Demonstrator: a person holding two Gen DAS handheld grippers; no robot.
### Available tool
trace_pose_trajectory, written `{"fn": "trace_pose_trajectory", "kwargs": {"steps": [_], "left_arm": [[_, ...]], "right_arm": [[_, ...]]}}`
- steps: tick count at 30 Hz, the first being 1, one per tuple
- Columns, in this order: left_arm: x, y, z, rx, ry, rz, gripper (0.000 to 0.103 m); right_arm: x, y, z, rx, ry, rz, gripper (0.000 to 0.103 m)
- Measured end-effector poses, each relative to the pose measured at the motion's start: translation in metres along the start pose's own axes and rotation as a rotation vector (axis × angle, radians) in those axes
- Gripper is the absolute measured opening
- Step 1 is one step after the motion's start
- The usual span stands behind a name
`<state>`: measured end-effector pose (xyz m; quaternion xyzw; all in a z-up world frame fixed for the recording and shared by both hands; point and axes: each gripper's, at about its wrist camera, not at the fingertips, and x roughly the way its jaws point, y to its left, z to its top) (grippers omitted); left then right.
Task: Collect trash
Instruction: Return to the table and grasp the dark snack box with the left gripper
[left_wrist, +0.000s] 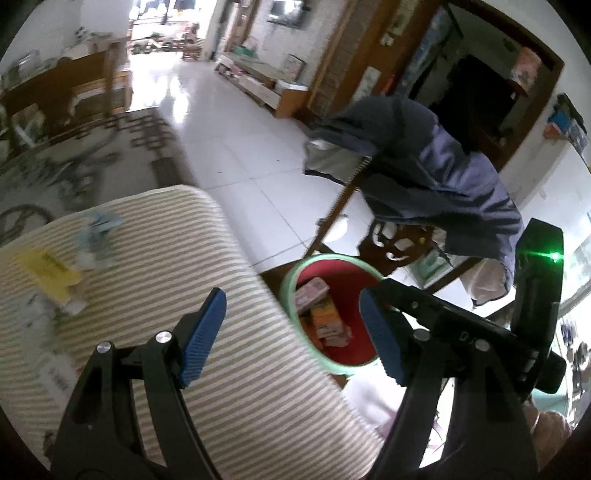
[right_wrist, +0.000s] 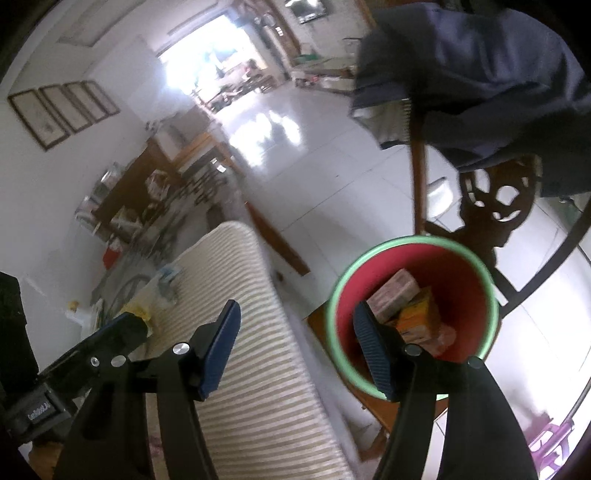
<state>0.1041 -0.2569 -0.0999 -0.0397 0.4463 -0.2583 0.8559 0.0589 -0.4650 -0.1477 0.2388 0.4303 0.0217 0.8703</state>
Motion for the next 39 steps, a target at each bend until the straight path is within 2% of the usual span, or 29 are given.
{"fn": "trace_pose_trajectory", "kwargs": {"steps": [6,11,13,16,20,22,25,31,33,39], "left_arm": [[-0.040,0.068,-0.022,-0.084,-0.022,0.053,0.072],[-0.070,0.129,-0.057,-0.162,0.003,0.125,0.072],[-0.083,0.154,-0.079,-0.190,0.030,0.162,0.072],[-0.094,0.183,-0.108,-0.235,0.081,0.198,0.072],[-0.099,0.218,-0.147,-0.324,0.160,0.224,0.072],[-0.098,0.232,-0.163,-0.382,0.197,0.213,0.072],[-0.091,0.245,-0.180,-0.432,0.242,0.188,0.072],[-0.066,0.234,-0.185,-0.403,0.301,0.141,0.073],[-0.062,0.229,-0.181,-0.365,0.296,0.138,0.069],[-0.061,0.226,-0.173,-0.292,0.299,0.115,0.049]], "right_arm": [[0.017,0.060,-0.027,-0.072,0.046,0.020,0.067],[0.030,0.103,-0.053,-0.128,0.097,0.036,0.068],[0.032,0.118,-0.064,-0.147,0.116,0.046,0.068],[0.036,0.134,-0.082,-0.183,0.165,0.070,0.078],[0.038,0.147,-0.110,-0.219,0.210,0.059,0.082],[0.039,0.147,-0.123,-0.199,0.222,0.053,0.082],[0.038,0.147,-0.137,-0.162,0.231,0.048,0.082],[0.029,0.153,-0.150,-0.160,0.219,0.023,0.082],[0.026,0.153,-0.151,-0.155,0.211,0.014,0.082],[0.023,0.150,-0.155,-0.137,0.209,-0.004,0.083]]}}
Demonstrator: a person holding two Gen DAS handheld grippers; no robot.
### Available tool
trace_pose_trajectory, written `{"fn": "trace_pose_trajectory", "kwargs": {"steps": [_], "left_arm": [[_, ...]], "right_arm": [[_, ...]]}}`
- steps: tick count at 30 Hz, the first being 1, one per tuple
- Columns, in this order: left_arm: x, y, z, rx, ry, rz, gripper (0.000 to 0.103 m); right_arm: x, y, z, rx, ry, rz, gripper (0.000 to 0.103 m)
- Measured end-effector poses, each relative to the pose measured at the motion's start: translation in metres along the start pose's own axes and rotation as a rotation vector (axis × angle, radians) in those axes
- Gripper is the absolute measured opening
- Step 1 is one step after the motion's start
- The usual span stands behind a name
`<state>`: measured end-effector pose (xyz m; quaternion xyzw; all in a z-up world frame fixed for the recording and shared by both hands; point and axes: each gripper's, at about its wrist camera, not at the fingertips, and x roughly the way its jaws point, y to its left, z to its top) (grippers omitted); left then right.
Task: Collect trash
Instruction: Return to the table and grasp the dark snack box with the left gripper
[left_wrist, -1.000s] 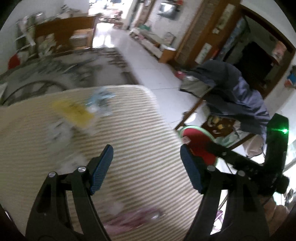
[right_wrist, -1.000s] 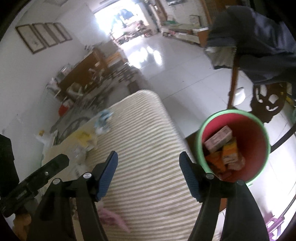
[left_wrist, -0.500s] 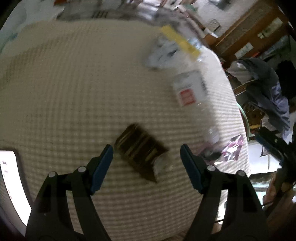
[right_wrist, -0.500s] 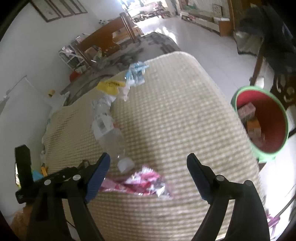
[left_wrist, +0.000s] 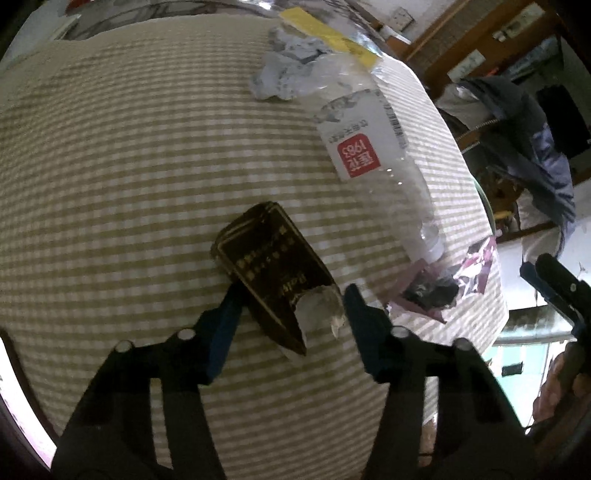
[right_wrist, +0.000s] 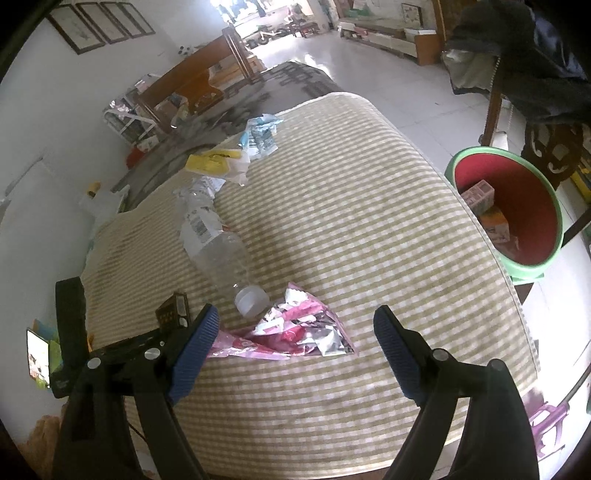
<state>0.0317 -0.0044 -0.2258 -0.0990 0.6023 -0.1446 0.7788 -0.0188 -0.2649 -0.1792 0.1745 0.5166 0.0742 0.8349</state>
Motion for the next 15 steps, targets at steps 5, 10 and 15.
{"fn": "trace_pose_trajectory", "kwargs": {"steps": [5,10,15], "left_arm": [[-0.009,0.001,0.004,0.095,-0.017,0.015,0.029],[-0.011,0.002,0.006,0.122,-0.019,0.014,0.028],[-0.016,0.010,0.004,0.101,-0.027,0.007,0.042]], "right_arm": [[0.010,0.006,0.000,-0.025,0.029,-0.001,0.083],[0.032,0.003,0.005,-0.043,0.065,-0.017,0.083],[0.050,-0.006,-0.003,-0.025,0.153,0.039,0.057]]}}
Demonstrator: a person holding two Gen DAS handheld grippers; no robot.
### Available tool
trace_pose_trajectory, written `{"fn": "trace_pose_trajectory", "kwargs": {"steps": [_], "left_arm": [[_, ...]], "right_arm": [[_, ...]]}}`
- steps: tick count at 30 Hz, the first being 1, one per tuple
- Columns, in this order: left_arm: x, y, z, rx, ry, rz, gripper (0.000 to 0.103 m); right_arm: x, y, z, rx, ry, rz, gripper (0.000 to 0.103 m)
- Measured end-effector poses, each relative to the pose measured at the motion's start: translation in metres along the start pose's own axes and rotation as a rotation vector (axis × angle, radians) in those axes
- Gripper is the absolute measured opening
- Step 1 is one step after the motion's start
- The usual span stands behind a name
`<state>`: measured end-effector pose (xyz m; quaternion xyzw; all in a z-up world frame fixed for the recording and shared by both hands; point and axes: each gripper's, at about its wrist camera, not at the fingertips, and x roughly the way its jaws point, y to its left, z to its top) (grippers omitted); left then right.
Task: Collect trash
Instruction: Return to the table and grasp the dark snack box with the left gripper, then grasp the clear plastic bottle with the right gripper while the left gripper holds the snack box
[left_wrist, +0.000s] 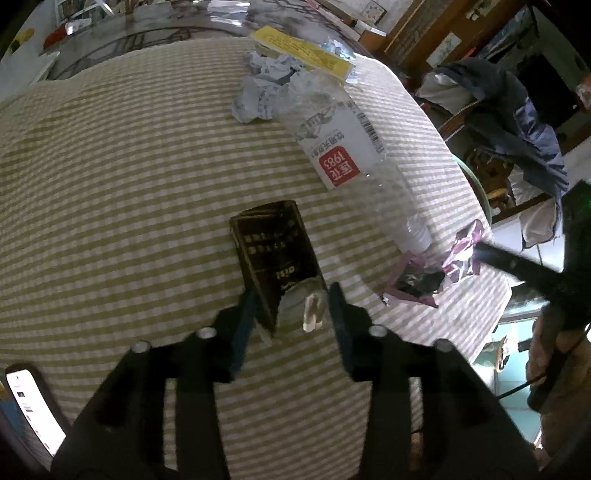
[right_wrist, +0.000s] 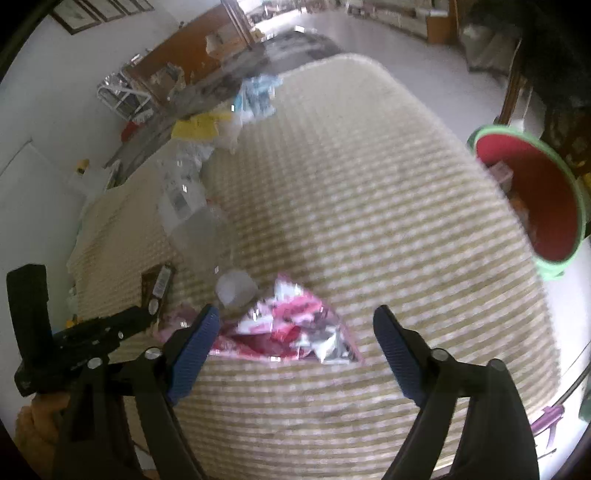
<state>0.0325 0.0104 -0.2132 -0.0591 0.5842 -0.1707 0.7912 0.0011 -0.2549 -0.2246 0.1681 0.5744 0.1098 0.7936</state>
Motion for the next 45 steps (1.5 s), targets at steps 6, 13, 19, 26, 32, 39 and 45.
{"fn": "trace_pose_trajectory", "kwargs": {"steps": [6,13,19,26,32,39,45], "left_arm": [[0.000,0.007,-0.004,-0.059,-0.008,-0.001,0.051],[0.010,0.004,0.001,-0.061,-0.019,0.026,0.053],[0.007,-0.002,0.001,-0.050,-0.046,0.033,0.041],[-0.030,-0.006,0.001,-0.057,-0.151,0.053,0.040],[-0.054,-0.013,-0.002,-0.071,-0.223,0.065,0.040],[-0.066,-0.008,-0.009,-0.097,-0.268,0.094,0.040],[-0.070,0.001,-0.012,-0.130,-0.277,0.100,0.040]], "right_arm": [[0.004,0.002,-0.025,-0.029,0.107,0.044,0.027],[-0.044,0.003,-0.015,-0.013,-0.082,0.013,0.059],[-0.051,0.028,0.021,-0.070,-0.161,-0.001,0.059],[-0.006,0.069,0.057,-0.218,-0.107,-0.019,0.070],[0.040,0.090,0.076,-0.285,-0.040,-0.056,0.071],[0.068,0.109,0.079,-0.378,0.008,-0.104,0.077],[0.082,0.122,0.070,-0.479,0.021,-0.158,0.060]]}}
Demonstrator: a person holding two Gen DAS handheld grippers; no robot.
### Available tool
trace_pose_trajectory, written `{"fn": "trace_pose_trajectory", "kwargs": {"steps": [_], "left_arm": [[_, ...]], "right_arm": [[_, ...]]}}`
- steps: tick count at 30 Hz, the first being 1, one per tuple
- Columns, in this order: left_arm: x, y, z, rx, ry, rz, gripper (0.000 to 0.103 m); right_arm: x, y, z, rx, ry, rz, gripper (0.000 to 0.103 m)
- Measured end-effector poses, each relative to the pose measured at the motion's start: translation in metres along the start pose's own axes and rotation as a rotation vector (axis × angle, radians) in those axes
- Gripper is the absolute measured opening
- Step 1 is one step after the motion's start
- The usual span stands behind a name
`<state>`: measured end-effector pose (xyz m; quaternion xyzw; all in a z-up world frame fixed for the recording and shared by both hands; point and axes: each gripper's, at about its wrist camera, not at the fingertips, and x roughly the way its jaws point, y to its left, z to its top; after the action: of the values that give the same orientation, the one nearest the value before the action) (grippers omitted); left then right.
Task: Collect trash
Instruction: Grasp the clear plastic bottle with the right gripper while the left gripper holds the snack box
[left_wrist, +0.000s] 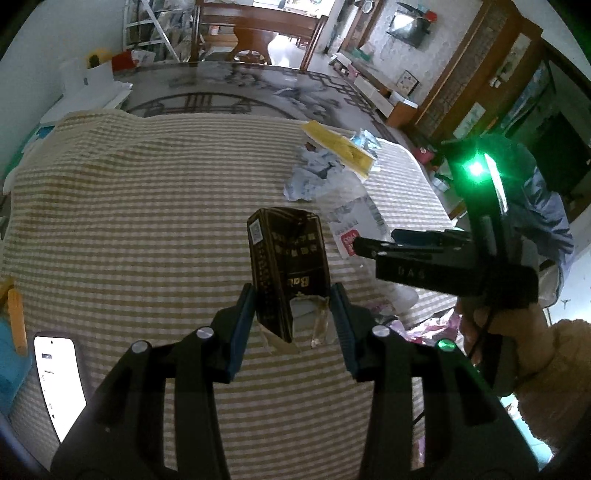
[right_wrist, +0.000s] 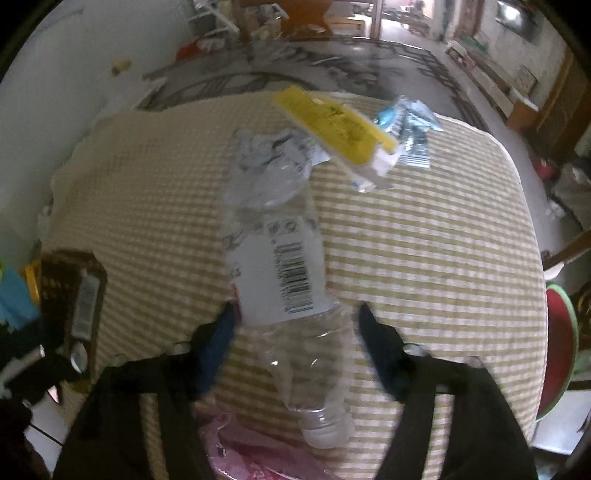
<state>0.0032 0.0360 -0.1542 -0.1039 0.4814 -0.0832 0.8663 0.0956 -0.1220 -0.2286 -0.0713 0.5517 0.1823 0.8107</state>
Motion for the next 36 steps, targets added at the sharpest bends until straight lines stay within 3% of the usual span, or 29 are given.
{"fn": "trace_pose_trajectory", "kwargs": {"steps": [6,13,24,36], "left_arm": [[-0.001,0.001,0.000,-0.001,-0.005,0.000,0.040],[-0.004,-0.003,0.005,0.002,-0.019,-0.012,0.040],[-0.012,-0.014,0.025,-0.007,-0.071,-0.056,0.040],[-0.009,-0.062,0.051,0.048,-0.103,-0.115,0.040]], "right_arm": [[-0.011,0.004,0.000,-0.014,-0.042,0.003,0.059],[-0.064,0.005,0.004,-0.008,-0.172,0.047,0.059],[-0.126,-0.018,-0.012,0.141,-0.292,0.119,0.059],[-0.149,-0.065,-0.045,0.306,-0.338,0.130,0.059]]}}
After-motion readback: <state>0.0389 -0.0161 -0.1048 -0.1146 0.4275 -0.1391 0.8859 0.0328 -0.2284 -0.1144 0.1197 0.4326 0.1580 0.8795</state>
